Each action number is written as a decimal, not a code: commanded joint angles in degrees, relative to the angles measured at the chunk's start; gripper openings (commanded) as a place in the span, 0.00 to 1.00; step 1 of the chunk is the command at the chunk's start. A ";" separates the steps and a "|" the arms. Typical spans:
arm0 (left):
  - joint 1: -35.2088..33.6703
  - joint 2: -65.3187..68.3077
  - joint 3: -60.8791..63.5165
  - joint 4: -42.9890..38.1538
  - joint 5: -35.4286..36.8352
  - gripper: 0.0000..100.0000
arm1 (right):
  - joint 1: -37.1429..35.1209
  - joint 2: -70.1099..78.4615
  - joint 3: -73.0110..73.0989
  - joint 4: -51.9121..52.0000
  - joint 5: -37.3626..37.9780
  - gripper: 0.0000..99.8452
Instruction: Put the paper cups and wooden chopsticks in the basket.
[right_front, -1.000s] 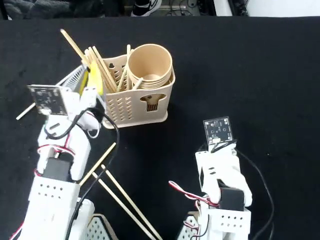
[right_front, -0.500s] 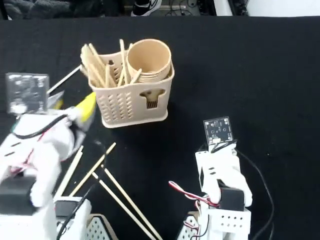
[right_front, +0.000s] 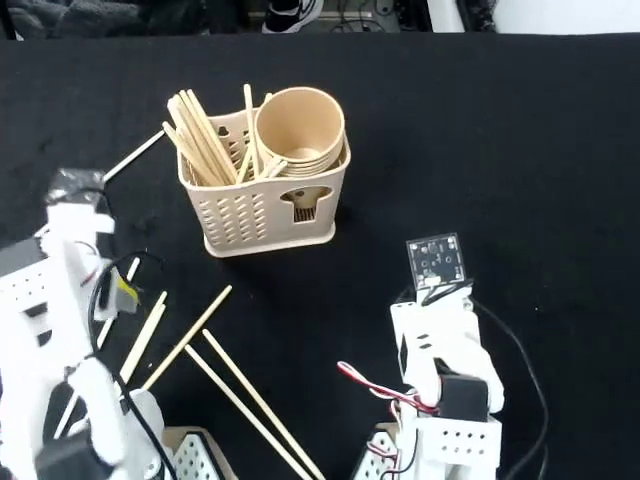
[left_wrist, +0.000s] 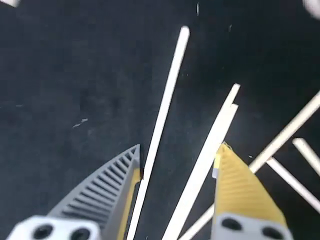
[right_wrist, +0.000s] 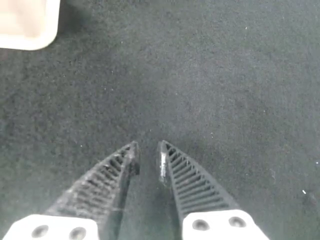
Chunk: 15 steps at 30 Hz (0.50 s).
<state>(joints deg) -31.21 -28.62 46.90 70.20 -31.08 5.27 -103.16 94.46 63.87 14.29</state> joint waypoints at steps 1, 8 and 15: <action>-0.75 4.92 5.76 -8.62 -1.67 0.23 | -0.62 -4.35 -0.66 -0.97 0.62 0.08; -0.84 14.86 4.79 -9.32 -4.92 0.12 | -0.62 -4.35 -0.66 -0.88 0.62 0.08; -0.48 17.05 3.47 -8.88 -4.92 0.03 | -0.62 -4.35 -0.66 -0.88 0.62 0.08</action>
<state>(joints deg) -31.03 -11.56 52.09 61.23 -35.38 5.27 -103.16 94.46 63.87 14.29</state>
